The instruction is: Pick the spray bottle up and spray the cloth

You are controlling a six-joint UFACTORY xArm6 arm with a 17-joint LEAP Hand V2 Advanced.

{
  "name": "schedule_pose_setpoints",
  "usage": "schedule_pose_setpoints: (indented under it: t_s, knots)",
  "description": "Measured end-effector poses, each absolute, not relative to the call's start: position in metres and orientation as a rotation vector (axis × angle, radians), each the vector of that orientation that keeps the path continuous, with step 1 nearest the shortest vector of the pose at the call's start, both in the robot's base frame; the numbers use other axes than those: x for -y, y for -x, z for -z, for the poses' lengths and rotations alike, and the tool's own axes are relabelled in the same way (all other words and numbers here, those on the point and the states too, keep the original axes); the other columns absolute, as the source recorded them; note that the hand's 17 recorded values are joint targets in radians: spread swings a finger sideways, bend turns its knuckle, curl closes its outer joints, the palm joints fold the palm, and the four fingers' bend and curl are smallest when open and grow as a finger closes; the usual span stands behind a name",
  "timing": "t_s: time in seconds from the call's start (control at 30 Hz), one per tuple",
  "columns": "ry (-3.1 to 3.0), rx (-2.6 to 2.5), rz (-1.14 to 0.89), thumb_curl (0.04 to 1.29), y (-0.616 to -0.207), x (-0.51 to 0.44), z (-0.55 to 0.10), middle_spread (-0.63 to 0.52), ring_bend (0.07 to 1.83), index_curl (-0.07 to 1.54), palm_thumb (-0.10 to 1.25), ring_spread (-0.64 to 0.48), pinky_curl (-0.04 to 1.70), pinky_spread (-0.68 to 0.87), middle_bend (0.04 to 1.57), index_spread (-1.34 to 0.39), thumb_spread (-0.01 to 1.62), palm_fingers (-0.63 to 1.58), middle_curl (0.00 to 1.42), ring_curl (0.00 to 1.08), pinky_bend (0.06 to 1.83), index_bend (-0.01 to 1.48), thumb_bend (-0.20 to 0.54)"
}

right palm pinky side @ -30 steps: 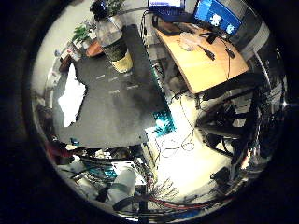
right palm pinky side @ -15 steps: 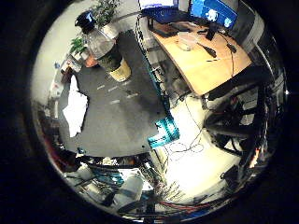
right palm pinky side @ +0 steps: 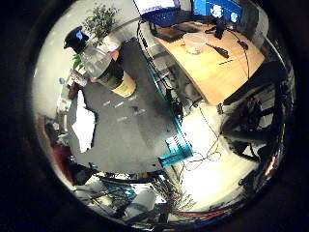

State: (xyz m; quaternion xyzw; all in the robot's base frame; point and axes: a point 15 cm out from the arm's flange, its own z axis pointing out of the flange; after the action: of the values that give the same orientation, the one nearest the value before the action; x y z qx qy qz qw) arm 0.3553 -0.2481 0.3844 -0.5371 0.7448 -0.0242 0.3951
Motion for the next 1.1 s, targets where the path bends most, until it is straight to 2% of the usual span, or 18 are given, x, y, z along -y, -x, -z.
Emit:
schedule_pose_setpoints:
  t_s: [0.7,1.1]
  knots:
    - [1.273,-1.855,0.029,0.29,-0.399,0.327,-0.361,0.22,0.19,0.29,0.54,0.17,0.33,0.28,0.2,-0.13,1.11,0.05,0.32,0.24,0.26,0.17,-0.022]
    - [1.275,-1.71,0.005,0.3,-0.439,0.308,-0.35,0.21,0.19,0.29,0.56,0.17,0.33,0.28,0.19,-0.13,1.12,0.06,0.32,0.24,0.25,0.17,-0.019]
